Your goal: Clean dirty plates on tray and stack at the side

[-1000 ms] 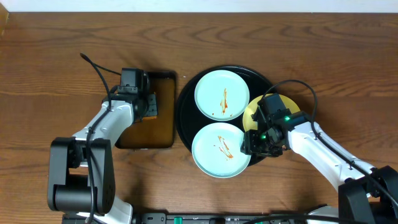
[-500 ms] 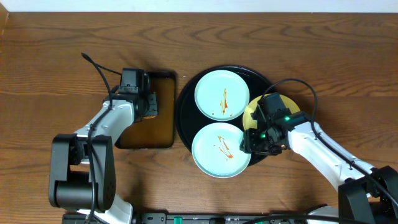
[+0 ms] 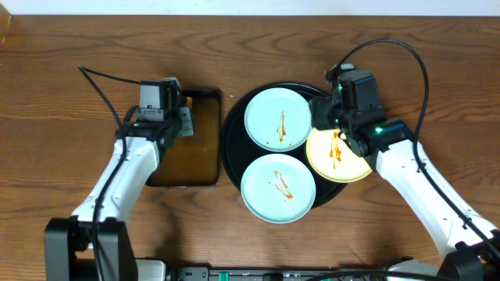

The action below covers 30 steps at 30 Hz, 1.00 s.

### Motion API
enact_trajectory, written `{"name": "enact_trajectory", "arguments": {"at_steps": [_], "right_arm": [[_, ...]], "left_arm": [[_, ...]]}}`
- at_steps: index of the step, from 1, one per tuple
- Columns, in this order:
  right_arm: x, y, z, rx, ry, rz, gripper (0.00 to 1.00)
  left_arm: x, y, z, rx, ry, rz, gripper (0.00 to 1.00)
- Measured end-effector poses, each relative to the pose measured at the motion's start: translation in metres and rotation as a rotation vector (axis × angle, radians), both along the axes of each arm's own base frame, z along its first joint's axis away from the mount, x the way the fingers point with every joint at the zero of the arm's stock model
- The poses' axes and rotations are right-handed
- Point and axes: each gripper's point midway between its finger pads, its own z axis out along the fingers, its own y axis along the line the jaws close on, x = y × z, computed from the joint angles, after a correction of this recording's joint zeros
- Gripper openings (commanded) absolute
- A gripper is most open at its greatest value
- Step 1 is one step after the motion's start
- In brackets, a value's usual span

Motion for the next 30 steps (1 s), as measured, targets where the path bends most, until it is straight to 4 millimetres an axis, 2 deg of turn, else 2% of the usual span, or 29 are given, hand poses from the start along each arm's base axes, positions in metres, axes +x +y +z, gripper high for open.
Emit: {"name": "enact_trajectory", "arguments": {"at_steps": [4, 7, 9, 12, 14, 17, 19, 22, 23, 24, 26, 30], "right_arm": [[0.018, 0.003, 0.011, -0.001, -0.09, 0.009, 0.56], [0.017, 0.006, -0.003, -0.016, -0.04, 0.027, 0.56], [0.017, 0.006, -0.005, -0.028, -0.009, 0.037, 0.59], [0.021, 0.009, 0.012, -0.038, -0.016, 0.058, 0.67], [0.029, 0.012, 0.036, -0.044, -0.055, 0.075, 0.69], [0.033, 0.01, 0.048, -0.05, -0.075, 0.084, 0.7], [0.032, 0.007, 0.042, -0.058, -0.053, 0.084, 0.7], [0.037, 0.006, 0.019, -0.071, 0.0, 0.088, 0.7], [0.039, 0.007, -0.001, -0.08, 0.042, 0.094, 0.7], [0.04, 0.008, -0.008, -0.085, 0.059, 0.097, 0.69], [0.044, 0.013, -0.039, -0.086, 0.117, 0.117, 0.69], [0.046, 0.022, -0.076, -0.072, 0.181, 0.148, 0.69]], "left_arm": [[-0.002, -0.002, 0.016, -0.022, -0.032, 0.005, 0.08], [-0.003, -0.003, 0.031, -0.038, -0.071, 0.013, 0.07], [-0.004, -0.004, 0.04, -0.043, -0.095, 0.011, 0.08], [-0.005, -0.004, 0.048, -0.046, -0.115, 0.012, 0.08], [-0.005, -0.004, 0.049, -0.05, -0.118, 0.011, 0.07], [-0.005, -0.007, 0.05, -0.064, -0.119, 0.001, 0.07], [-0.004, -0.009, 0.051, -0.073, -0.126, -0.004, 0.07], [0.001, -0.01, 0.056, -0.08, -0.153, -0.008, 0.08], [0.005, -0.011, 0.059, -0.082, -0.172, -0.009, 0.07], [0.006, -0.011, 0.061, -0.083, -0.18, -0.01, 0.08], [0.012, -0.011, 0.068, -0.086, -0.219, -0.012, 0.07], [0.015, -0.012, 0.071, -0.087, -0.236, -0.012, 0.07]]}}
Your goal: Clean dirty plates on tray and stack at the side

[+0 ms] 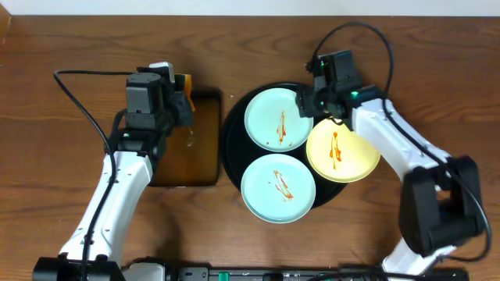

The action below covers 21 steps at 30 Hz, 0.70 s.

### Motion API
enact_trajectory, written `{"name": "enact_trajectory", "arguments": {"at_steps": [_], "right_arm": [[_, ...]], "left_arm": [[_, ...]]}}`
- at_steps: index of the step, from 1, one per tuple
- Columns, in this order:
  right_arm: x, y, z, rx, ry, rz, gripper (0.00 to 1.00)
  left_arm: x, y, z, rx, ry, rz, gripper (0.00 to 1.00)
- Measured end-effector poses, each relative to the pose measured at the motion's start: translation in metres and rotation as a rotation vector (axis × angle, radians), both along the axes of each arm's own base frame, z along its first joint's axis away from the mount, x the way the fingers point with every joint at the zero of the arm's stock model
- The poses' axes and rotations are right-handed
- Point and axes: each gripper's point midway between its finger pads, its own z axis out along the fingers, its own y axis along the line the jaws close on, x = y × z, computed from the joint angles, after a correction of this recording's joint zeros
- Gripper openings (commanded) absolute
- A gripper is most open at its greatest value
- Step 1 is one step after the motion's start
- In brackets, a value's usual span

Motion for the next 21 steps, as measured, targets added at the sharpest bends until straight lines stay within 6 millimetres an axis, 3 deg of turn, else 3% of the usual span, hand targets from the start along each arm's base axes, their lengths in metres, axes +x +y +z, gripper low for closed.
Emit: {"name": "enact_trajectory", "arguments": {"at_steps": [3, 7, 14, 21], "right_arm": [[-0.001, 0.001, -0.026, -0.004, 0.052, -0.009, 0.69], [0.001, -0.002, -0.042, -0.008, 0.081, -0.052, 0.69], [0.003, -0.003, -0.046, -0.007, 0.083, -0.076, 0.68], [0.003, -0.003, -0.046, 0.0, 0.087, -0.092, 0.63]], "left_arm": [[-0.003, 0.0, -0.004, 0.001, 0.022, 0.001, 0.07], [-0.007, 0.001, -0.025, 0.004, 0.094, 0.003, 0.07], [-0.021, 0.001, -0.097, -0.012, 0.331, 0.043, 0.07], [-0.024, 0.0, -0.108, -0.033, 0.369, 0.061, 0.08]]}}
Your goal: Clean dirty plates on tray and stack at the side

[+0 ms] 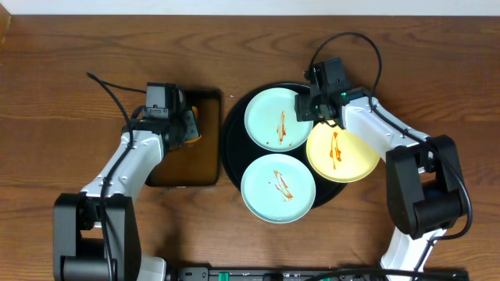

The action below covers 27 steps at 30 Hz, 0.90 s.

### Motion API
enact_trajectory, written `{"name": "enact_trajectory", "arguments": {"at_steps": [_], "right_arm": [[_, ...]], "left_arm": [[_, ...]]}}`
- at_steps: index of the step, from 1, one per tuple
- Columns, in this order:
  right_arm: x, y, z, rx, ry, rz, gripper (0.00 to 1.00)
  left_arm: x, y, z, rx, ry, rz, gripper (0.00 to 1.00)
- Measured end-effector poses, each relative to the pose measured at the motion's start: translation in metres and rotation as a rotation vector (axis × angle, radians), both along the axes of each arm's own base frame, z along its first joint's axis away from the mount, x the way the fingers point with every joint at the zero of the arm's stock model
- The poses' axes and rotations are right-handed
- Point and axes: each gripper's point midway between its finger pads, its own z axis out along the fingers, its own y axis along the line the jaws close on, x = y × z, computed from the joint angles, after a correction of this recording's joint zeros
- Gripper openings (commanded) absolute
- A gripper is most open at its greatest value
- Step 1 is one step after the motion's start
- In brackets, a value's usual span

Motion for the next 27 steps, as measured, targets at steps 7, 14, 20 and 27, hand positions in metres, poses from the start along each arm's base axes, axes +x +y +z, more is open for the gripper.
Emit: {"name": "enact_trajectory", "arguments": {"at_steps": [7, 14, 20, 27], "right_arm": [[0.001, 0.0, 0.0, 0.005, -0.004, -0.007, 0.58], [0.001, 0.0, -0.003, 0.008, 0.001, -0.015, 0.36], [-0.006, 0.0, -0.022, 0.012, 0.057, -0.03, 0.01], [-0.01, 0.009, -0.022, 0.038, 0.073, -0.014, 0.01]], "left_arm": [[0.0, -0.011, 0.002, -0.057, -0.003, -0.021, 0.07], [-0.002, -0.027, 0.007, -0.068, 0.003, -0.064, 0.07], [0.016, -0.061, 0.044, -0.076, -0.064, -0.145, 0.07], [0.021, -0.128, 0.07, -0.105, -0.186, -0.295, 0.07]]}}
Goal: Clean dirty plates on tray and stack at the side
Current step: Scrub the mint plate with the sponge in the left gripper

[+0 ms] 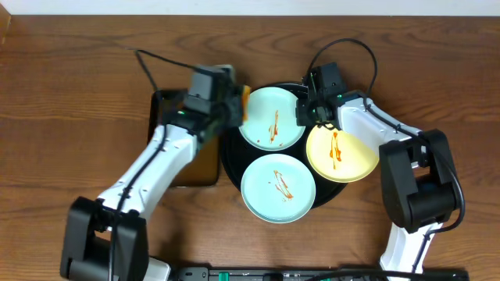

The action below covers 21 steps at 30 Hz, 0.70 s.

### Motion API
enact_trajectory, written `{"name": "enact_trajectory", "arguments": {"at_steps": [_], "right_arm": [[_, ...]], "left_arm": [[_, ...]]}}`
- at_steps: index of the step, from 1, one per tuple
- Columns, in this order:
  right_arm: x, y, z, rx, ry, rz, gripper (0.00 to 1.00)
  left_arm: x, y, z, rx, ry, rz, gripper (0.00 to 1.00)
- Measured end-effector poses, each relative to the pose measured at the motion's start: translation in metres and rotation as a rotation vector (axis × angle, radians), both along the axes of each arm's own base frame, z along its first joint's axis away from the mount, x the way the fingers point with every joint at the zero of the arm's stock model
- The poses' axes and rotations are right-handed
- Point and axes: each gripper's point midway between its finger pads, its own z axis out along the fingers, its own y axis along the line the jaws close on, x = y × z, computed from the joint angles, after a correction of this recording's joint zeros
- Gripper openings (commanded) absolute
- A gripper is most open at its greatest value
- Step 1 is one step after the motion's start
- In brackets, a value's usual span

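Observation:
A black round tray (pixel 231 156) holds three streaked plates: an upper mint plate (pixel 269 117), a lower mint plate (pixel 278 187) and a yellow plate (pixel 344 156). At the upper mint plate's left rim, my left gripper (pixel 241 105) is shut on an orange sponge (pixel 245 97). My right gripper (pixel 301 111) sits at the same plate's right rim and appears shut on it; the wrist partly hides its fingers.
A dark brown rectangular tray (pixel 205 168) lies left of the black tray, partly under my left arm. Bare wooden table (pixel 62 117) surrounds both trays. Cables arc above each arm.
My left gripper has moved with the sponge from over the brown tray to the upper mint plate's left rim. That plate sits slightly further left. The right gripper stays at its right rim.
The left gripper was low over the brown tray while the right was between the upper mint and yellow plates. Then the left held the orange sponge above the brown tray and the right was at the mint plate's rim. Now the sponge is at that plate.

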Motion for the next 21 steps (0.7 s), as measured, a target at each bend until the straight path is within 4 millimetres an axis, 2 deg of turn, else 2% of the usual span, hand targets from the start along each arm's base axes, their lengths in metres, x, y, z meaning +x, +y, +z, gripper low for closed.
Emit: {"name": "enact_trajectory", "arguments": {"at_steps": [2, 5, 9, 13, 17, 21], "right_arm": [[-0.003, 0.006, 0.0, 0.004, 0.004, 0.01, 0.01], [-0.004, 0.009, 0.0, 0.01, 0.01, 0.0, 0.01], [-0.005, 0.009, 0.0, 0.015, 0.015, -0.013, 0.01], [-0.006, 0.009, -0.001, 0.016, 0.021, -0.017, 0.01], [-0.007, 0.009, -0.001, 0.015, 0.028, -0.019, 0.01], [-0.008, 0.009, -0.002, 0.013, 0.031, -0.018, 0.01]], "left_arm": [[-0.005, -0.025, -0.003, -0.02, 0.0, -0.04, 0.07], [-0.006, -0.047, -0.019, -0.035, 0.018, -0.062, 0.07], [-0.012, -0.07, -0.048, -0.035, 0.066, -0.087, 0.07], [-0.017, -0.094, -0.066, -0.065, 0.097, -0.089, 0.07], [-0.018, -0.109, -0.077, -0.098, 0.107, -0.083, 0.07], [-0.019, -0.112, -0.1, -0.097, 0.147, -0.068, 0.07]]}}
